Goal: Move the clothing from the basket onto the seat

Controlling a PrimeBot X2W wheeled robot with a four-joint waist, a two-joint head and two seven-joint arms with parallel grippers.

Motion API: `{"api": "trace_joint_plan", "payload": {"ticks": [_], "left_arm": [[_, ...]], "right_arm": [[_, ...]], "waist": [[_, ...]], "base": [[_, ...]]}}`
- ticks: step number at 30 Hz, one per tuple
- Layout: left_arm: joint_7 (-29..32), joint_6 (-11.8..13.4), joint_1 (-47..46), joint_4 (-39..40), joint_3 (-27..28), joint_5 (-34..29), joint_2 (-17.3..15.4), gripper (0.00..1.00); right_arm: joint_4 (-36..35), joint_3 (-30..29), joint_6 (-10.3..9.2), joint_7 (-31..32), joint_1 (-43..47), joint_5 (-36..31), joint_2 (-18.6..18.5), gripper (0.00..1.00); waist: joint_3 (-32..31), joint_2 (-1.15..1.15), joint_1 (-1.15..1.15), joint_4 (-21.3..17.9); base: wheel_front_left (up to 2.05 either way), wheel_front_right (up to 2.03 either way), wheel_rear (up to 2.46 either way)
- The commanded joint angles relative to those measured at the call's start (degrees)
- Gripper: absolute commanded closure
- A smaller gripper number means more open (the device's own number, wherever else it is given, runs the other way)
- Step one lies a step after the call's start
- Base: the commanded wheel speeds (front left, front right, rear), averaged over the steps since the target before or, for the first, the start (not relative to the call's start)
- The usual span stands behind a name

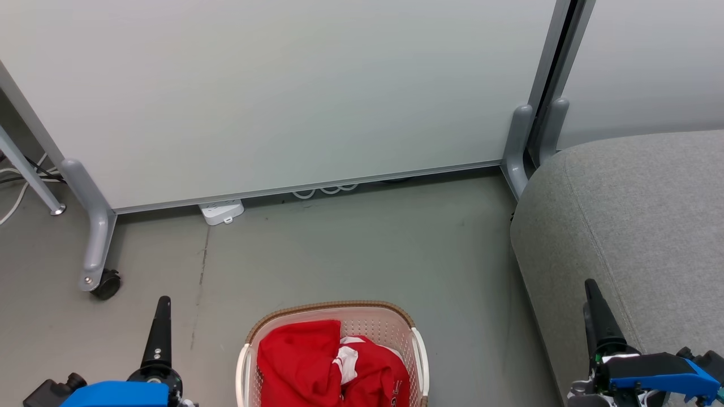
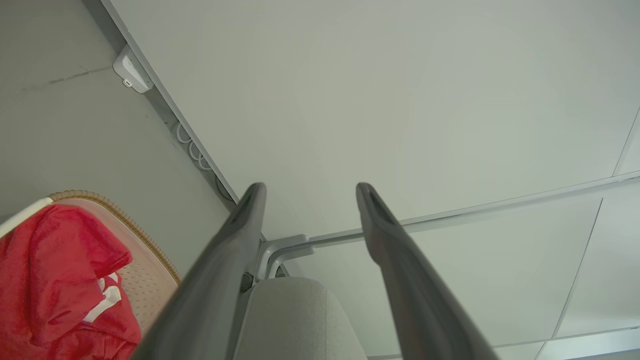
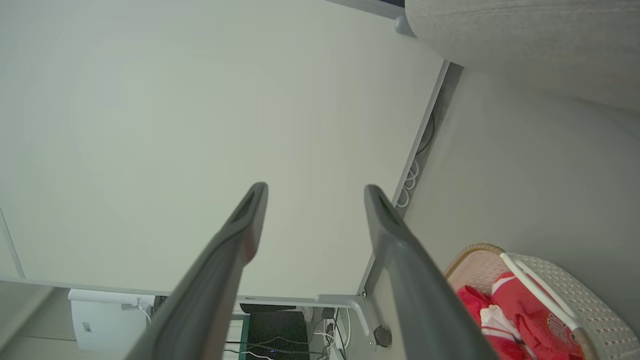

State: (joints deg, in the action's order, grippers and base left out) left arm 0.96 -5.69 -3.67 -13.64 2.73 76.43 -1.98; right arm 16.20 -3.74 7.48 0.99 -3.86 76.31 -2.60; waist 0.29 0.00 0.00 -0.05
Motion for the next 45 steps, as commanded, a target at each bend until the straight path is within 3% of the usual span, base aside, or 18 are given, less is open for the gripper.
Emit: {"api": "trace_joint_plan", "payload": {"ticks": [1,19,45], "left_arm": [[-0.73,0.15,-0.71,1.35,-0.64,-3.23,-0.55,0.0],[-4.42,1.32,-0.26,2.89,-3.19,-24.54,-0.75,0.0],[-8.98,1.65,0.41,1.46,-5.67,-43.36,-0.87,0.0]], "right_arm": [[-1.11,0.12,0.01,-0.72,-1.59,-3.71,-0.15,0.0],[-1.83,1.64,0.01,-4.21,-1.7,-23.28,-0.2,0.0],[-3.23,3.5,0.01,-6.69,-0.81,-42.43,-0.28,0.0]], "waist": [[0.02,0.0,0.0,0.01],[-0.12,0.0,0.0,-0.17],[-0.6,0.0,0.0,-0.07]], "base": [[0.0,0.0,0.0],[0.0,0.0,0.0],[0.0,0.0,0.0]]}}
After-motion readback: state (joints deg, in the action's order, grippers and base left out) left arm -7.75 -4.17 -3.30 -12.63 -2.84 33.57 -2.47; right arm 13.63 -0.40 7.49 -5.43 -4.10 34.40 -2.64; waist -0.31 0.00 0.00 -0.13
